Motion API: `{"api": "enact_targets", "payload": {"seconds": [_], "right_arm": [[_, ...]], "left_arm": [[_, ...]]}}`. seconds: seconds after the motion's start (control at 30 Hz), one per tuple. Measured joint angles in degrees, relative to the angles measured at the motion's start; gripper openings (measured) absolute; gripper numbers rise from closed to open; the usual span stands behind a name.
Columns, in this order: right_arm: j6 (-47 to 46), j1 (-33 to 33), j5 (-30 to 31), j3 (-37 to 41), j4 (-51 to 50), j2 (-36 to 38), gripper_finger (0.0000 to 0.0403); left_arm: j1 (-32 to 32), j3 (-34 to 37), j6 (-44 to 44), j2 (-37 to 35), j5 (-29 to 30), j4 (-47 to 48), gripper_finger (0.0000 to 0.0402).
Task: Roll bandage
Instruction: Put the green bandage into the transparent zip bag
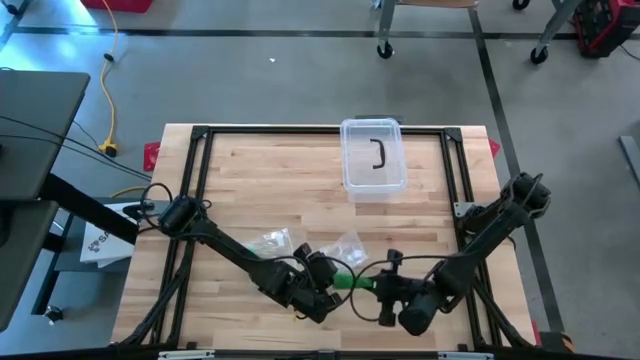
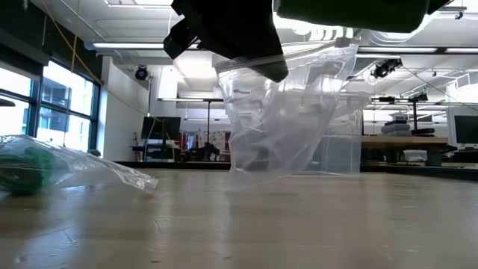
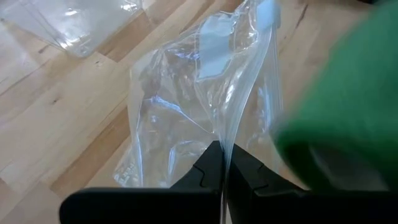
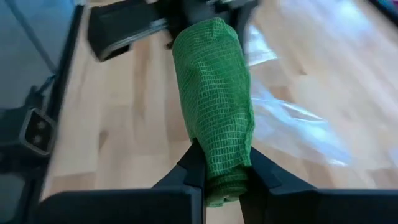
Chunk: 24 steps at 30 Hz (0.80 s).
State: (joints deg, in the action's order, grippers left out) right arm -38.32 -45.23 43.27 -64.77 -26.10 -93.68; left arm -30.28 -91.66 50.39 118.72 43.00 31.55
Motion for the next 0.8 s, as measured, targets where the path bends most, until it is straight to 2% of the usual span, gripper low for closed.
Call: {"api": "enact_targets", "payload": {"seconds": [0.13, 0.33, 0.57, 0.8], "right_arm": [[0.78, 2.12, -3.48, -0.04, 1.13, -2.0, 0.0038], [-8.13, 3.97, -4.64, -0.14, -6.11, -3.31, 0.0038], [-13.93, 5.05, -7.3, -0.09, -9.84, -3.72, 0.0038], [-9.35, 5.81, -9.9, 0.0, -5.59, -4.74, 0.0038]], "left_arm": [[0.0, 0.09, -0.09, 0.07, -0.11, -0.16, 0.0], [-0.27, 0.13, -0.05, 0.26, -0.04, -0.32, 0.0], [-0.44, 0.11, 0.04, 0.2, 0.11, -1.55, 0.0], [-0.61, 0.09, 0.0, 0.11, -0.48, -2.08, 0.0]]}}
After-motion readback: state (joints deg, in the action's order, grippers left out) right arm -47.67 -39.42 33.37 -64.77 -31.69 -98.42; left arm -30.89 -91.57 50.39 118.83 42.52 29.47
